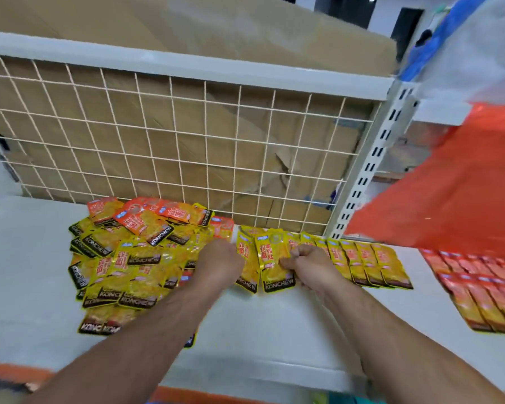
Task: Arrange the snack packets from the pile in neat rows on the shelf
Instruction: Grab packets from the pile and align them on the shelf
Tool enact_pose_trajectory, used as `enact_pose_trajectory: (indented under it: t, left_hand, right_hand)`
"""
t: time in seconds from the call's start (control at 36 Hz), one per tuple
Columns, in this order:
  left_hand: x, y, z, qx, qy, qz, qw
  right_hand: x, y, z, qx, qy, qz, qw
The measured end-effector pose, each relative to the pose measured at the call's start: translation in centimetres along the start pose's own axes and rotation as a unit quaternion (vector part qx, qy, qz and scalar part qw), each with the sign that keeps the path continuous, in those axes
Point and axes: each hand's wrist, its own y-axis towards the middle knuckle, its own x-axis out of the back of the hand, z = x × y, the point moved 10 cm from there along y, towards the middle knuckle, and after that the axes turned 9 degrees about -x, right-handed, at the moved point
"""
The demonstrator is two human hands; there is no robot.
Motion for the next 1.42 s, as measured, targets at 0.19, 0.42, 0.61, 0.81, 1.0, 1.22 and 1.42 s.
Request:
enact_pose_trajectory:
  t: [0.19, 0.42, 0.61, 0.81, 1.0, 1.22, 1.42]
  left_hand:
    - [-4.9, -1.7, -3.7, 0.067, -0.09, -0.084, 0.99]
    - [-13.0, -4.1, -8.9, 0.077, -0.211, -0.156, 0.962]
    - [-19.8, -4.8, -13.0, 0.053, -0.198, -0.11, 0.973]
    - [-22.7, -4.2, -13.2, 0.065, -0.191, -0.096, 0.975]
    - [-23.5, -3.2, -13.5, 0.066, -0.193, -0.09, 0.975]
    - [-24.2, -2.6, -13.6, 0.057, -0.189, -0.067, 0.978]
    - [-24.1, -2.7, -13.0, 0.069, -0.197, -0.05, 0.977]
  right_hand:
    - [9.0, 1.4, -4.1, 0.005, 0.002, -0.007, 1.0]
    - [21.1, 3.5, -9.5, -0.017, -0.015, -0.049, 0.999]
    - [27.3, 5.6, -13.0, -0.052, -0.016, -0.101, 0.993]
    - [28.5, 7.4, -13.5, -0.074, -0.113, -0.128, 0.982]
    - [28.3, 7.4, -11.9, -0.048, -0.256, -0.157, 0.953]
    - [28.4, 7.6, -11.7, -0.035, -0.328, -0.178, 0.927]
    - [28.7, 7.5, -11.5, -0.021, -0.322, -0.197, 0.926]
